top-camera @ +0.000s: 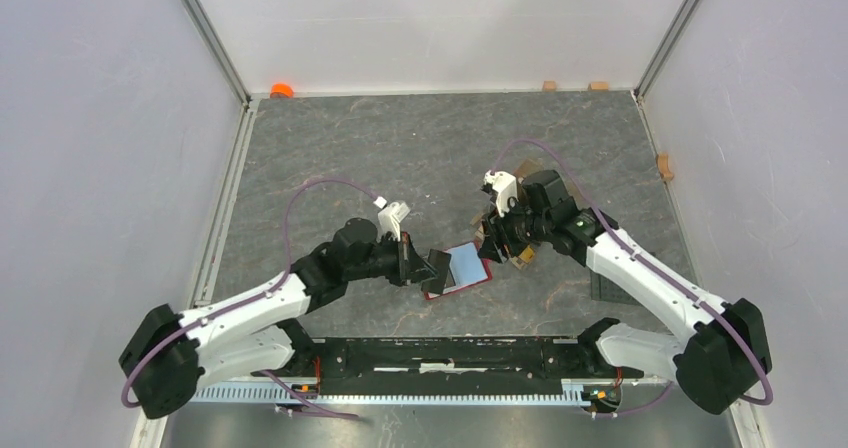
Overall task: Put the credit cards into the card holder
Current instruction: Insert the credit card into the card holder.
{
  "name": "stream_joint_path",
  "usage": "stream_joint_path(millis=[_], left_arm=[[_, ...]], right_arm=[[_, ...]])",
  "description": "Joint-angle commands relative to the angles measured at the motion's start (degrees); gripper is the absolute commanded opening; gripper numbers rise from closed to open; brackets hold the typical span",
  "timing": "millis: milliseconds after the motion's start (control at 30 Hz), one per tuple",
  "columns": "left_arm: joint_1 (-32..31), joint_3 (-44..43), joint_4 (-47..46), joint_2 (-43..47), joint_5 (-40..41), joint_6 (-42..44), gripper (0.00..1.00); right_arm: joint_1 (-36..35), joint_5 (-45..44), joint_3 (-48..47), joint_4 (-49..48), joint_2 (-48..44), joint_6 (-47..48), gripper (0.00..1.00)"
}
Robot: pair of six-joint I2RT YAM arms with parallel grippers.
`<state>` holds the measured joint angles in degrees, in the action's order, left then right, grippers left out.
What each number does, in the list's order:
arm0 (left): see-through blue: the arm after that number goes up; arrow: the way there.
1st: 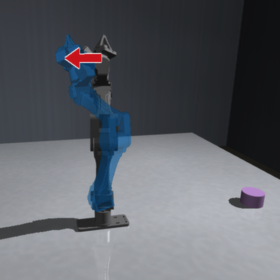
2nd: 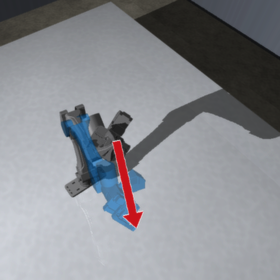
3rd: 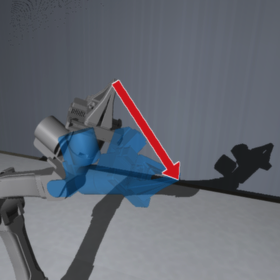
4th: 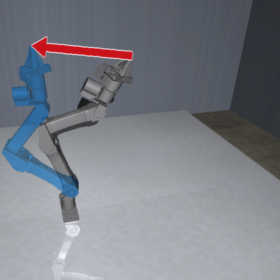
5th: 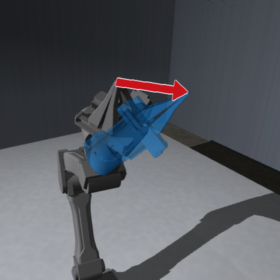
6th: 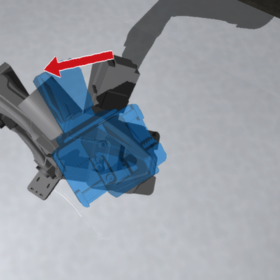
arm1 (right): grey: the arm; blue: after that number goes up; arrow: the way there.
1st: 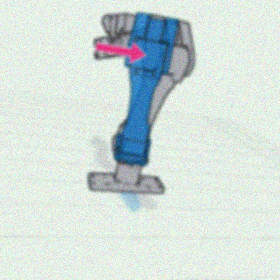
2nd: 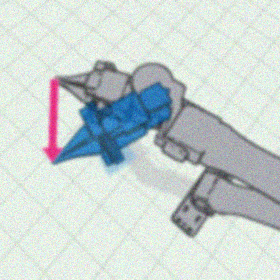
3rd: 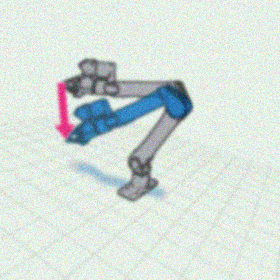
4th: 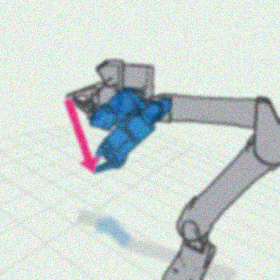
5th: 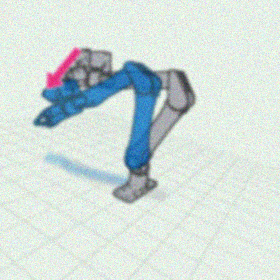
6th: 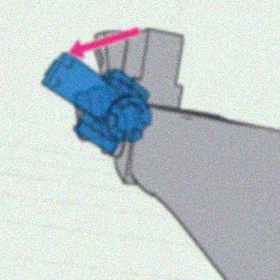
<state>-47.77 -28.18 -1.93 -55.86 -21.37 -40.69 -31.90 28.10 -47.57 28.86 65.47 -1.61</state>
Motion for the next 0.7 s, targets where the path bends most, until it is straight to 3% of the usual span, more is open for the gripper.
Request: stream_joint_path(millis=[0, 267, 667], left_arm=[[-0.3, 2.9, -14.5, -6.1, 13.0, -18.0, 0.02], [-0.4, 2.8, -19.5, -14.5, 18.0, -21.9, 0.02], [-0.3, 5.4, -22.8, -19.5, 19.2, -24.7, 0.02]], right_arm=[[-0.3, -15.4, 3.3, -6.8, -0.5, -6.9, 0.51], [-6.0, -31.5, 10.4, -12.1, 0.2, -14.4, 0.47], [-7.9, -34.7, 14.5, -19.1, 4.1, -17.0, 0.42]])
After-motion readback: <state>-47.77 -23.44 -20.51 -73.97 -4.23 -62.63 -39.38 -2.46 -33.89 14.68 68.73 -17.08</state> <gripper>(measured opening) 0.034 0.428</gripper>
